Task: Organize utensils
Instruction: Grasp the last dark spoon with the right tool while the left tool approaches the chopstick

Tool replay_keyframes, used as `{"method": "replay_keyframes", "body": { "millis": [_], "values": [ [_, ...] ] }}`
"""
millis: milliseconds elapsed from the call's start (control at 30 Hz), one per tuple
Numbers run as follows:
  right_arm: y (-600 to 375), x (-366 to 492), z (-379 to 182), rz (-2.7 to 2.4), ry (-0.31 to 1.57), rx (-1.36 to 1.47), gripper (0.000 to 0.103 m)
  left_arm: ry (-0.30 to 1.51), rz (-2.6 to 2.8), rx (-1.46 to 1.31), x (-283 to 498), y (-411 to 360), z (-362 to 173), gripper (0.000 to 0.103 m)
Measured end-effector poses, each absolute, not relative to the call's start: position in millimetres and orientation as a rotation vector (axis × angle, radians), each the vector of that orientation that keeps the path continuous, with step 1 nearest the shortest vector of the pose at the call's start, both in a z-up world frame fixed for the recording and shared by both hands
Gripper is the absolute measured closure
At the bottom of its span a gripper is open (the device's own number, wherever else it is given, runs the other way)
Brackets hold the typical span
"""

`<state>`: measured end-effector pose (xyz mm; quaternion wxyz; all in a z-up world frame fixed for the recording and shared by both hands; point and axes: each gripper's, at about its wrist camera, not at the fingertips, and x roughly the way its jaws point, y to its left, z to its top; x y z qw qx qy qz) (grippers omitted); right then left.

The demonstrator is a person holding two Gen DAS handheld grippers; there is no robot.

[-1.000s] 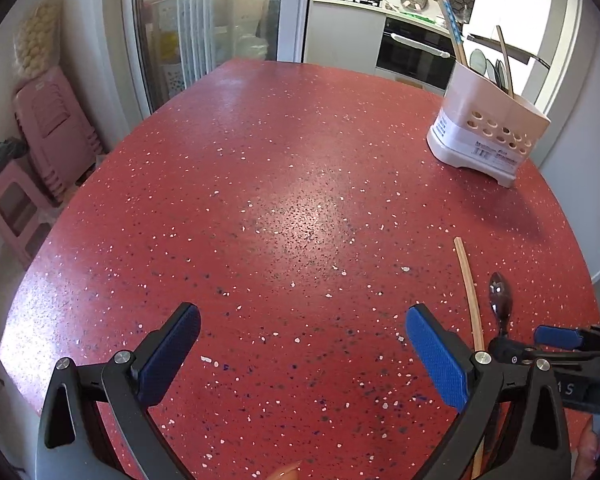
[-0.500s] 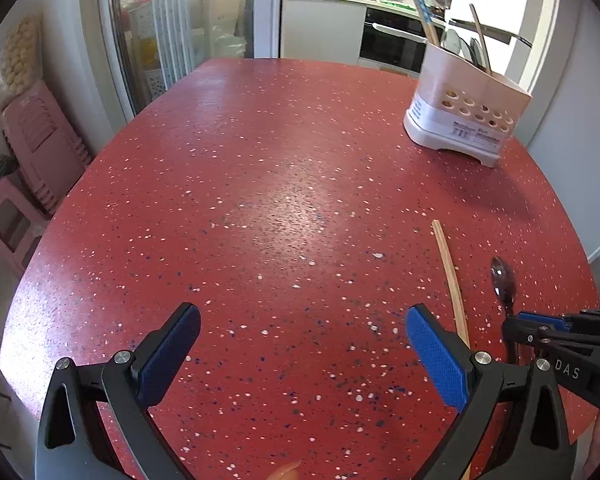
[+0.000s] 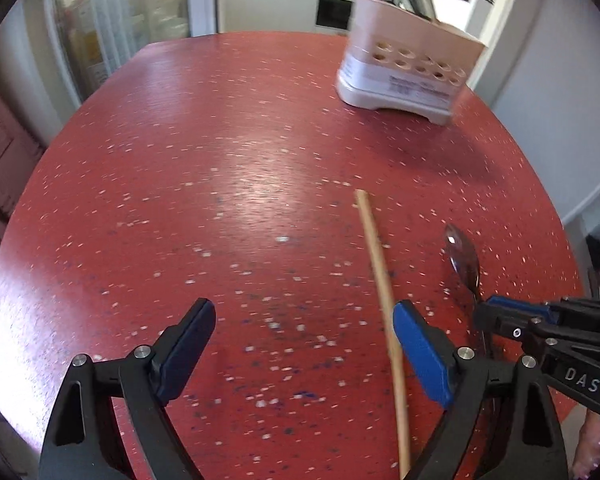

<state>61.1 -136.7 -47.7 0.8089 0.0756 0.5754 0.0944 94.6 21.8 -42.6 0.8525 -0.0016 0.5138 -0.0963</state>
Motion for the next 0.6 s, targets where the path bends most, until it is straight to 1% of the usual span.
{"method": "replay_keyframes", "body": {
  "millis": [167,267,367,400,433,533,600],
  "values": [
    [-160.5,58.2,-46.5,0.214,1.227,0.206,0.091,1.131,-0.219,0.046,104.1,1.2,-53.5,0.000],
    [-169.7,53.7,-44.3,0.222,1.227,0.235,0.091,1.149,-0.213,0.076,108.3,-9.1,-58.0,0.003],
    [-175.7,55.3,-44.9,0.228,1.222,0.248,0.091,1.157,-0.228,0.115,109.5,-17.2,-56.0,0.015],
    [-180.1,54.7,-43.6,0.231,1.219,0.252,0.091,1.161,-0.234,0.123,109.7,-18.5,-55.8,0.017],
    [-184.6,55.0,-43.4,0.235,1.218,0.255,0.091,1.172,-0.250,0.133,109.2,-20.0,-54.4,0.023],
    [-189.6,55.4,-39.8,0.251,1.208,0.261,0.091,1.200,-0.290,0.168,112.5,-26.8,-52.5,0.034],
    [-192.8,54.5,-37.6,0.264,1.200,0.265,0.091,1.220,-0.325,0.182,114.2,-31.7,-51.1,0.045]
  ]
}}
